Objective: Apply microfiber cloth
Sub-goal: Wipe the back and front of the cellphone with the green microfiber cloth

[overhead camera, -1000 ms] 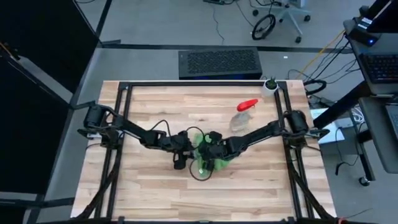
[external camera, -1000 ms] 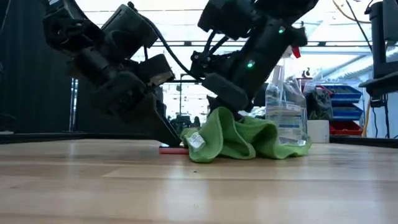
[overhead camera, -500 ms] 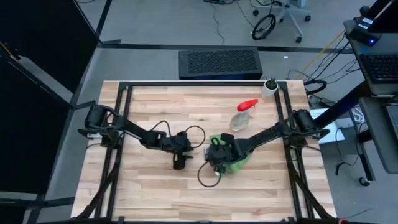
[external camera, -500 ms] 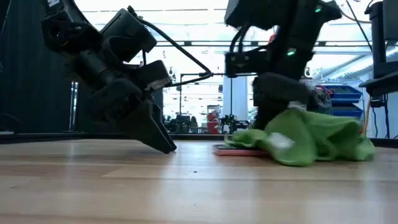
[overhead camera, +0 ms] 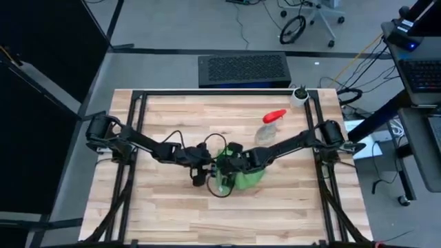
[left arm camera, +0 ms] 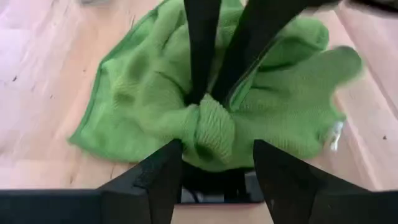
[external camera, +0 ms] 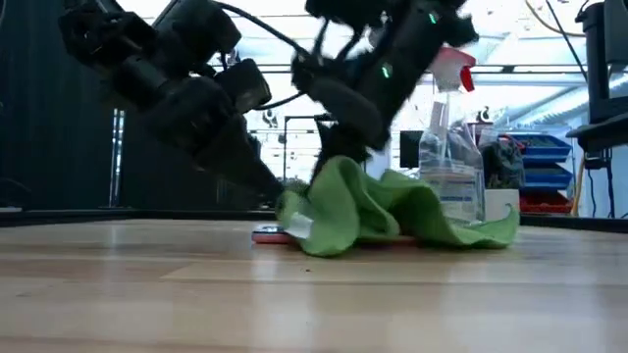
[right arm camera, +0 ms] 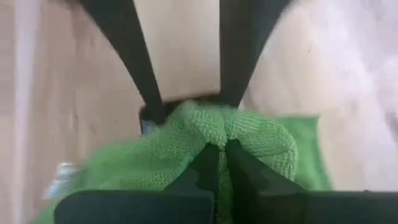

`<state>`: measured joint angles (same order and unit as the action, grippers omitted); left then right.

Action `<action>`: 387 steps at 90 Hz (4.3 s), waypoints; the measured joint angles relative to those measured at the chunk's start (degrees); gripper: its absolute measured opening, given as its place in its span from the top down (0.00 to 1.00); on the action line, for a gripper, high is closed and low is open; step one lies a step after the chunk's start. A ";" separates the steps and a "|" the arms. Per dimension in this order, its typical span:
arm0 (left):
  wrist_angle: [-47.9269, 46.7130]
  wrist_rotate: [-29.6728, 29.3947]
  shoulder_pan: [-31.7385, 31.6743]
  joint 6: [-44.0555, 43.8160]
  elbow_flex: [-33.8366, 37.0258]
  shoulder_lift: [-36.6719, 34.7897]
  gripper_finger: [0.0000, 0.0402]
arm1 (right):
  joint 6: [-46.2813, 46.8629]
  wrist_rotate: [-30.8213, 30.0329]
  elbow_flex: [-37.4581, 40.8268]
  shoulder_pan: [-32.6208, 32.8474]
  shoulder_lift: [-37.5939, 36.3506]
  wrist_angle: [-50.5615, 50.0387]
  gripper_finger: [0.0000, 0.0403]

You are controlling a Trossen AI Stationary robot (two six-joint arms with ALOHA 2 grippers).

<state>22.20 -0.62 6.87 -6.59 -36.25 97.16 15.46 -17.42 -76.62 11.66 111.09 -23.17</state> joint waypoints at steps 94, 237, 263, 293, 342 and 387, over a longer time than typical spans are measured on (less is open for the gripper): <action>4.36 0.81 0.00 0.00 -0.15 5.58 0.54 | 12.11 5.42 12.07 -0.78 -0.75 8.18 1.00; 1.76 0.89 -0.04 0.11 -0.08 5.63 0.54 | 6.29 4.51 4.57 -2.50 6.31 11.20 1.00; 1.97 0.90 -0.04 0.07 -0.07 5.65 0.54 | 6.36 4.49 5.09 -1.46 2.95 2.22 1.00; 1.94 0.87 -0.04 0.04 -0.07 5.65 0.54 | 3.26 3.86 5.33 -2.79 -2.69 4.99 1.00; 1.92 0.87 -0.04 1.39 0.00 5.65 0.54 | 3.99 3.06 4.71 -2.32 6.94 11.55 1.00; 2.06 0.87 -0.04 1.17 -0.02 5.65 0.54 | 6.28 -0.37 5.20 -2.76 -4.30 -13.03 1.00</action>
<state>24.25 0.25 6.83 -5.42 -36.27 102.80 21.74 -17.79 -71.42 8.90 106.79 -36.20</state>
